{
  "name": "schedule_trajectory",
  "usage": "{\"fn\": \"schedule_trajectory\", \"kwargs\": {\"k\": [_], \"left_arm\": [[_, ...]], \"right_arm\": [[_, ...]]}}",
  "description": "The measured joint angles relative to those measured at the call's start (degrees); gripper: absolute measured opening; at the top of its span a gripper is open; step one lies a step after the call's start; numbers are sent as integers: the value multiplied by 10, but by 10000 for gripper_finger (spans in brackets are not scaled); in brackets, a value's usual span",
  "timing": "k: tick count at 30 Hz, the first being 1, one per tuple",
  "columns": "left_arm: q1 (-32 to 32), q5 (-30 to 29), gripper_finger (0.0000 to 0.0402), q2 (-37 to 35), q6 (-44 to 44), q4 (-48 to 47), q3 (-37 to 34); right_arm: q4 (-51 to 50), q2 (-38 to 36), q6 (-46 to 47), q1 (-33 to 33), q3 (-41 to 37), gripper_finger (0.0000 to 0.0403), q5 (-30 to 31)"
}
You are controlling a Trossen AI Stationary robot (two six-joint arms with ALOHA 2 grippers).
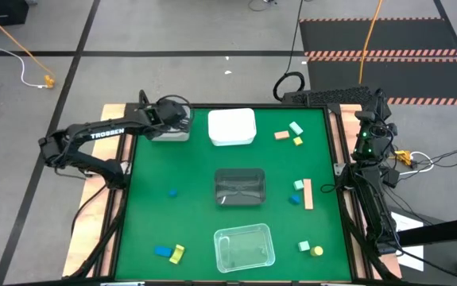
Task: Sort & place blocks by color
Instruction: Put the left brown block into the gray bin, then put the top left blue block into the white bin
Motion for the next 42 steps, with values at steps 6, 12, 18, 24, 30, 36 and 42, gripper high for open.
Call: {"fn": "schedule_trajectory", "kwargs": {"k": [6,12,18,24,30,36,42], "left_arm": [[25,31,131,0,-26,87,-82],[31,41,131,0,-46,93,-115],[29,42,155,0,-45,99,-118],[27,42,226,-1,-46,106,-118],[27,50,236,-1,-42,126,-118],[20,101,238,-22,19,215,-118],[-12,140,238,-80,88,294,-118]], "right_arm": [[0,0,0,0,0,212,0],[0,0,0,0,0,212,0],[0,0,0,0,0,212,0],[0,0,0,0,0,212,0],[0,0,0,0,0,212,0],[0,0,0,0,0,212,0],[0,0,0,0,0,212,0]]}}
